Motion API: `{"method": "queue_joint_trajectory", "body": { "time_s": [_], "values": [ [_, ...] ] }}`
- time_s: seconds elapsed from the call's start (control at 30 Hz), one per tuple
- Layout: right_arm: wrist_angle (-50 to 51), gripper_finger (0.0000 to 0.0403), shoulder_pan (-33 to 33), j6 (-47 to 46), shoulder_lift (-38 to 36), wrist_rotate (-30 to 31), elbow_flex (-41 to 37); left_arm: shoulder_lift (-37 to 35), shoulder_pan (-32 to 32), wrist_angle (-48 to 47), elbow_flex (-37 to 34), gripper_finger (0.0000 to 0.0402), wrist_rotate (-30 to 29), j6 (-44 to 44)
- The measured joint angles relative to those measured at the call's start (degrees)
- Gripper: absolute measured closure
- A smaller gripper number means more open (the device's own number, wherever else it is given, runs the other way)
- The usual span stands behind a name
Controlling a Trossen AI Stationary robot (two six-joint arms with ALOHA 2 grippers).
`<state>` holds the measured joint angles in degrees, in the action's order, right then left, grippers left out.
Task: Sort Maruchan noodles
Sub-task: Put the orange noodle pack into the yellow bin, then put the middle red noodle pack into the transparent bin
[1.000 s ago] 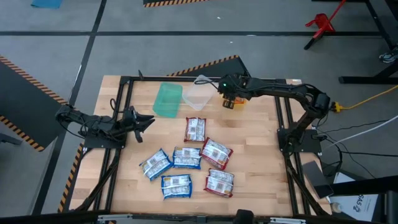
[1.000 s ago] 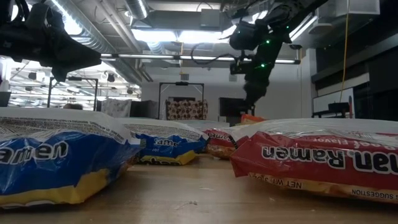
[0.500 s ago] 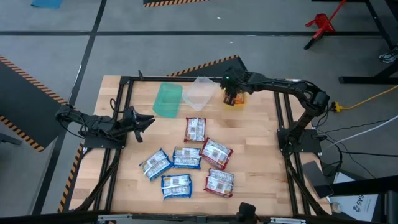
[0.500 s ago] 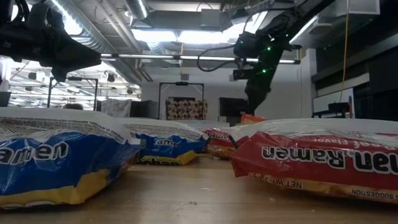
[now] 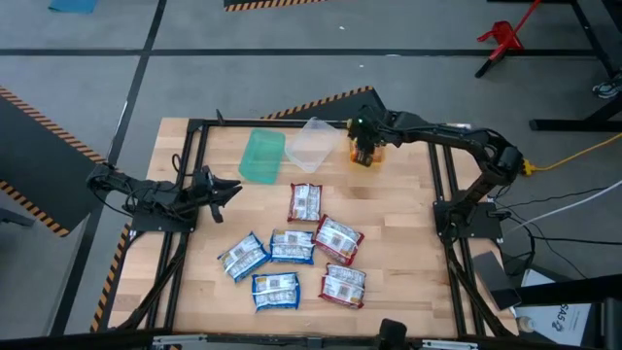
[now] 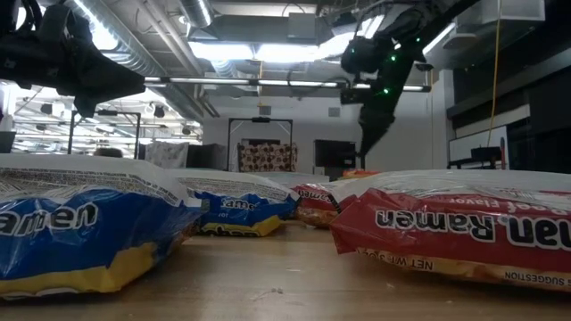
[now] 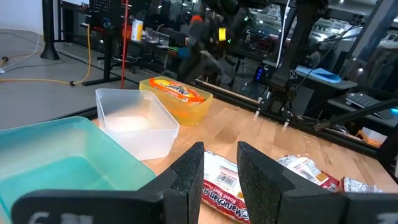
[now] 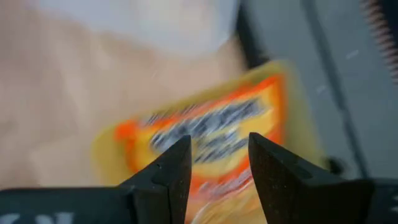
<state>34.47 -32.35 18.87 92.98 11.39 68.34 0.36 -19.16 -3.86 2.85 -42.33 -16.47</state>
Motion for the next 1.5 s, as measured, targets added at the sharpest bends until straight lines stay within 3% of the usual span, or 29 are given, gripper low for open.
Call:
{"method": "queue_joint_trajectory", "body": {
  "time_s": [0.13,0.47,0.7,0.83,1.0,1.17,1.33,1.43,1.5],
  "values": [
    [-4.38,0.0258,-1.81,0.87,0.18,2.12,0.01,0.00,0.00,0.00,0.00,0.0311,0.00,-0.02],
    [-5.44,0.0258,-7.18,0.90,6.80,-5.82,-0.01,0.00,0.00,0.00,0.00,0.0311,-0.37,0.04],
    [-5.76,0.0258,-7.05,3.26,8.03,-5.88,-0.01,0.00,0.00,0.00,0.00,0.0311,-0.39,-0.23],
    [-1.93,0.0258,-7.00,3.96,6.64,-2.92,2.74,0.00,0.00,0.00,0.00,0.0311,-0.39,-1.03],
    [8.26,0.0258,-6.71,2.17,2.52,-4.94,12.16,0.01,0.00,0.00,0.00,0.0311,-0.39,-1.16],
    [20.85,0.0258,-4.45,-4.43,-1.67,-15.78,20.75,0.01,0.00,0.10,0.00,0.0311,-0.37,-1.84],
    [31.81,0.0258,1.37,-9.70,-5.90,-25.22,21.50,0.01,0.00,0.31,-0.02,0.0311,0.20,-2.26],
    [34.70,0.0258,8.12,-13.72,-9.03,-26.69,18.84,0.00,0.02,0.35,-0.04,0.0311,0.85,-2.49],
    [34.39,0.0258,13.71,-17.47,-10.65,-24.45,15.96,0.00,0.02,0.42,-0.04,0.0311,2.00,-2.51]
  ]
}}
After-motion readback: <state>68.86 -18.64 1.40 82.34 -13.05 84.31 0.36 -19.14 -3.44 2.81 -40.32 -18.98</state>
